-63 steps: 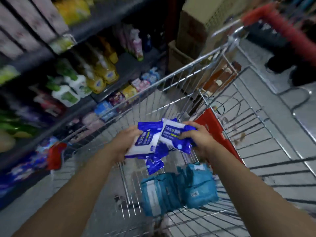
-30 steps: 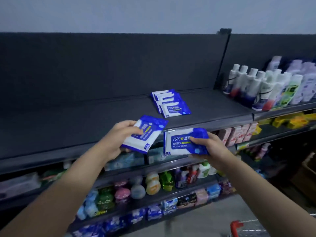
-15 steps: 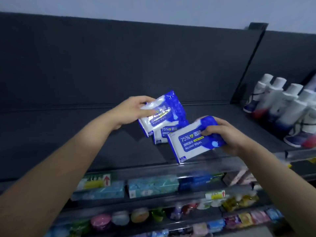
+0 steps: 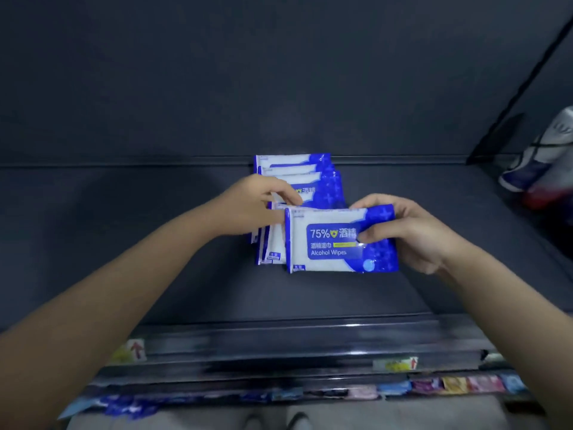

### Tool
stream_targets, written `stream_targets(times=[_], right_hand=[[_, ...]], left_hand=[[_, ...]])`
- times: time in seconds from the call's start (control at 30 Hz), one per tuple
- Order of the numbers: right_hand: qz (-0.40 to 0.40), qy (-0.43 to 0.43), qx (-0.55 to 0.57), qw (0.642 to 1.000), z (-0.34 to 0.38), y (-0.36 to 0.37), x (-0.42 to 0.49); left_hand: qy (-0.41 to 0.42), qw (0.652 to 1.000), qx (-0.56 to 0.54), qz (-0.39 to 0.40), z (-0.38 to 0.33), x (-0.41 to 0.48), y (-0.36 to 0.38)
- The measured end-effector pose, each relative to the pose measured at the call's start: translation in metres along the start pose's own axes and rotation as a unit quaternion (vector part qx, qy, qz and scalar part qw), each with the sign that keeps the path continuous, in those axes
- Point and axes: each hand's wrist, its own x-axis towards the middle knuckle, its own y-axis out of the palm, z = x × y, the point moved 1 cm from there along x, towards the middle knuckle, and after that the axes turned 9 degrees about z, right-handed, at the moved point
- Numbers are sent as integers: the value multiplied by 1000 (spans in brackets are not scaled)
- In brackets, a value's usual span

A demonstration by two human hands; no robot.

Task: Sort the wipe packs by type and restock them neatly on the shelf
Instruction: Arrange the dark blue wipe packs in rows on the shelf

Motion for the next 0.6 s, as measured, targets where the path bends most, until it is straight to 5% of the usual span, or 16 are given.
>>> stream_targets(times=[0.2,0.37,0.6], right_hand=[[-87,-70,-109,988,-7,30,1],[-165,-114,-333,921,-37,42,-7],[-54,-128,-527,839,-36,30,-4]], left_hand=[[10,999,14,-32,5,-20,3],[49,994,79,-65,15,-44,26],[33,993,109,19,18,-54,39]])
